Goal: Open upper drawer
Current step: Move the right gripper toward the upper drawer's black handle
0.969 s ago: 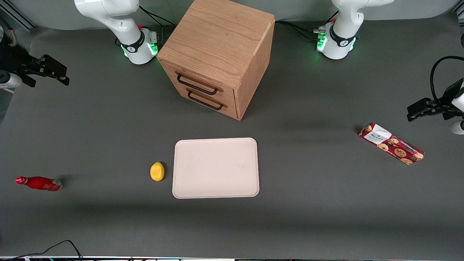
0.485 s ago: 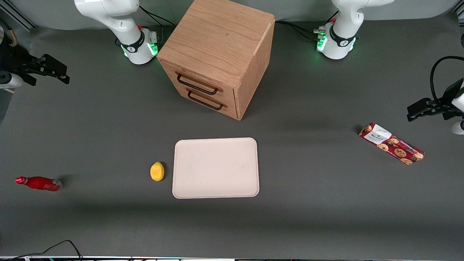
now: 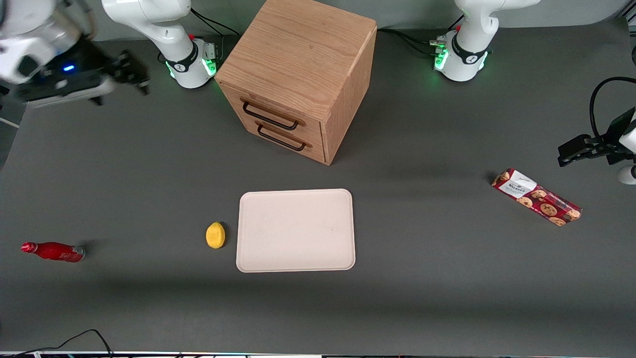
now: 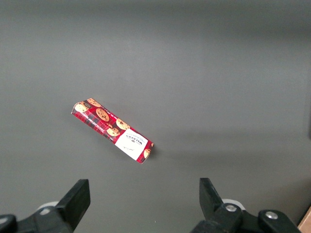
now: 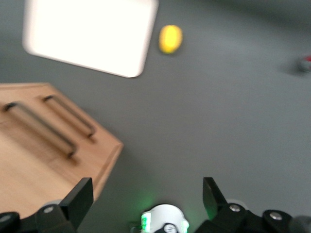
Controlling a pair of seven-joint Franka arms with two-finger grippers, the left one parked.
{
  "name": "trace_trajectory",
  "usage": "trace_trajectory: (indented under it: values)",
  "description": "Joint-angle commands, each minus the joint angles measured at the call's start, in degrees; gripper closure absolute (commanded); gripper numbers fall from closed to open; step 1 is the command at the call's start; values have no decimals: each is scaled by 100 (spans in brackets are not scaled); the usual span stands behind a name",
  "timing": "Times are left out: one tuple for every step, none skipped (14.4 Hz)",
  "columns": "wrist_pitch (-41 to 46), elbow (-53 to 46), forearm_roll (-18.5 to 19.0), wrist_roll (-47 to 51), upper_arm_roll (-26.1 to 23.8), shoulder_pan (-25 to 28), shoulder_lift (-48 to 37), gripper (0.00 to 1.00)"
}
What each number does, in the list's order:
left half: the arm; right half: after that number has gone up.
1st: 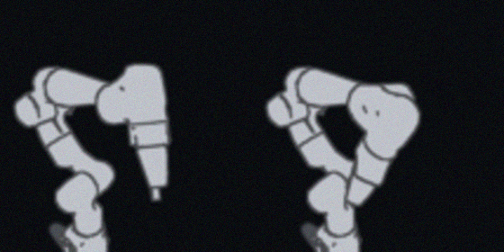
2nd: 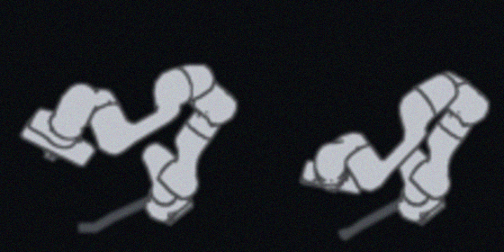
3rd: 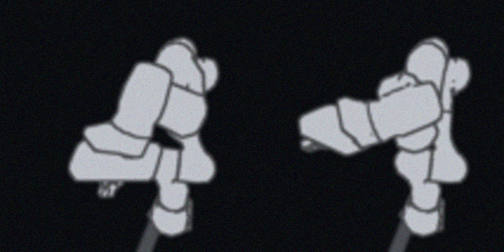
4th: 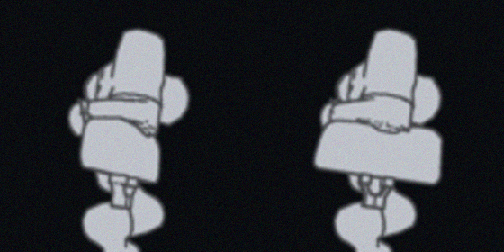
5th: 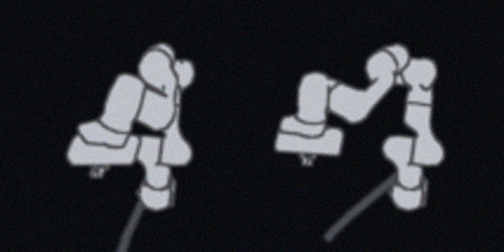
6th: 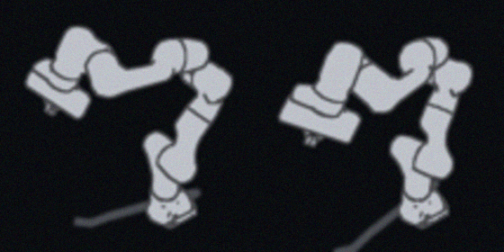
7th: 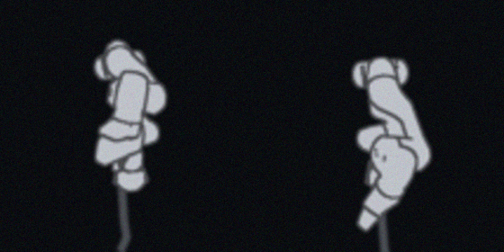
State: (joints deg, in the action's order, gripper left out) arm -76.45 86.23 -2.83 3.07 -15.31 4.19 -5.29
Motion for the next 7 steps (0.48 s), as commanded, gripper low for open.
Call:
trace_trajectory:
  values:
    - [131,-168,-332,96,-392,-41,2,0]
    - [113,-168,-332,210,-612,-41,2,0]
    - [96,-168,-332,359,-805,-41,2,0]
    - [70,-168,-341,465,-947,-41,19,0]
    - [43,-159,-341,492,-1044,-33,28,0]
    - [34,-150,-341,501,-1088,-24,19,0]
    - [25,-142,-341,493,-1089,-33,45,0]
